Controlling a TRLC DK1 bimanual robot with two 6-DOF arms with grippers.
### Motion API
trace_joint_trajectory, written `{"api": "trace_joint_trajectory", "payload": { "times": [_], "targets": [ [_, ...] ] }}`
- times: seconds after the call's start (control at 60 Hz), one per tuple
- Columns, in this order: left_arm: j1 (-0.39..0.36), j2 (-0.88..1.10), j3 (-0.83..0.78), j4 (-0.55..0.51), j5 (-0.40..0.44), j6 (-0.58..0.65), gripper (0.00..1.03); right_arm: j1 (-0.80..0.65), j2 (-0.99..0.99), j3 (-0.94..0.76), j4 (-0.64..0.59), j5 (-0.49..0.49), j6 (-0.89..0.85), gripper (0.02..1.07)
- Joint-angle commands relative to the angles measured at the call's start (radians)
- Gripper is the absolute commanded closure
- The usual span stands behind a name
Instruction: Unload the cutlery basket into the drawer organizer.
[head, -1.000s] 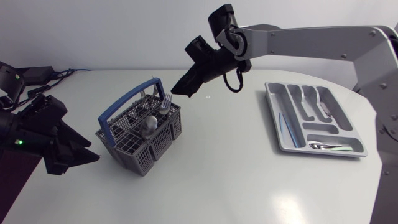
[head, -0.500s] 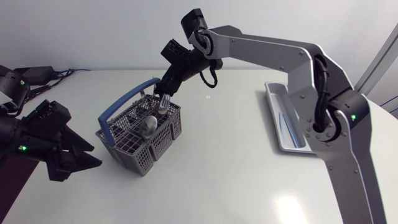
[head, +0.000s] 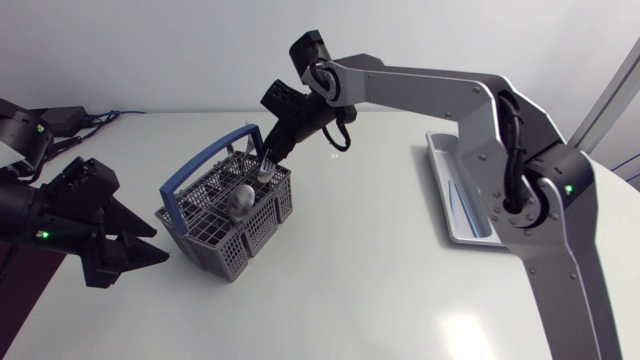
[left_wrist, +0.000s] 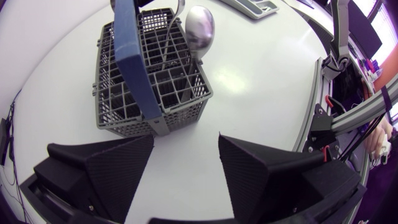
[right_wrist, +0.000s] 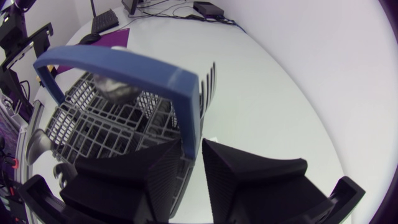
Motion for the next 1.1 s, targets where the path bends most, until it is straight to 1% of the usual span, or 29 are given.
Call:
{"api": "trace_joint_trajectory", "payload": {
  "times": [0.0, 0.117, 0.167, 0.217, 0.267, 0.283, 0.317, 0.383, 0.433, 0.5, 0.667, 0.75, 0.767, 0.85, 0.9, 0.967, 1.017, 1.05, 1.083],
  "targets": [
    [-0.012, 0.016, -0.008, 0.010, 0.014, -0.003, 0.14, -0.008, -0.104, -0.130, 0.028, 0.021, -0.014, 0.83],
    [-0.022, 0.042, -0.003, 0.036, 0.014, -0.012, 0.14, -0.033, -0.256, -0.359, 0.108, 0.026, -0.012, 0.83],
    [-0.025, 0.055, 0.003, 0.039, 0.014, -0.013, 0.14, -0.039, -0.298, -0.422, 0.134, 0.026, -0.017, 0.83],
    [-0.036, 0.056, 0.007, 0.041, 0.015, -0.020, 0.14, -0.039, -0.309, -0.431, 0.139, 0.026, -0.015, 0.82],
    [-0.050, 0.055, 0.013, 0.044, 0.015, -0.029, 0.14, -0.039, -0.303, -0.405, 0.139, 0.026, -0.005, 0.80],
    [-0.052, 0.055, 0.015, 0.044, 0.014, -0.033, 0.14, -0.041, -0.300, -0.397, 0.137, 0.028, -0.002, 0.78],
    [-0.055, 0.055, 0.018, 0.044, 0.015, -0.039, 0.14, -0.041, -0.289, -0.374, 0.137, 0.028, 0.008, 0.66],
    [-0.064, 0.047, 0.018, 0.044, 0.014, -0.047, 0.14, -0.031, -0.252, -0.305, 0.111, 0.032, 0.024, 0.36],
    [-0.064, 0.041, 0.015, 0.044, 0.014, -0.049, 0.14, -0.021, -0.223, -0.252, 0.080, 0.032, 0.024, 0.27],
    [-0.064, 0.035, 0.013, 0.044, 0.014, -0.050, 0.14, -0.007, -0.190, -0.195, 0.070, 0.048, 0.035, 0.22],
    [-0.049, 0.021, 0.015, 0.044, 0.014, -0.046, 0.14, 0.018, -0.062, 0.015, -0.023, 0.051, 0.040, 0.22],
    [-0.036, 0.015, 0.007, 0.044, 0.014, -0.041, 0.14, 0.022, 0.011, 0.130, -0.081, 0.051, 0.038, 0.24],
    [-0.033, 0.015, 0.006, 0.044, 0.014, -0.039, 0.14, 0.022, 0.027, 0.149, -0.088, 0.051, 0.038, 0.25],
    [-0.015, 0.015, -0.002, 0.042, 0.014, -0.023, 0.14, 0.022, 0.085, 0.222, -0.102, 0.051, 0.038, 0.42],
    [-0.007, 0.015, -0.006, 0.042, 0.014, -0.016, 0.14, 0.022, 0.114, 0.259, -0.105, 0.051, 0.038, 0.56],
    [0.005, 0.013, -0.010, 0.041, 0.015, -0.009, 0.14, 0.022, 0.139, 0.285, -0.105, 0.051, 0.038, 0.71],
    [0.008, 0.012, -0.013, 0.038, 0.017, -0.006, 0.14, 0.022, 0.157, 0.308, -0.108, 0.049, 0.041, 0.84],
    [0.011, 0.009, -0.014, 0.036, 0.017, -0.004, 0.14, 0.021, 0.166, 0.322, -0.121, 0.046, 0.041, 0.87],
    [0.011, 0.007, -0.014, 0.035, 0.017, -0.004, 0.14, 0.021, 0.169, 0.328, -0.131, 0.044, 0.043, 0.87]
  ]
}}
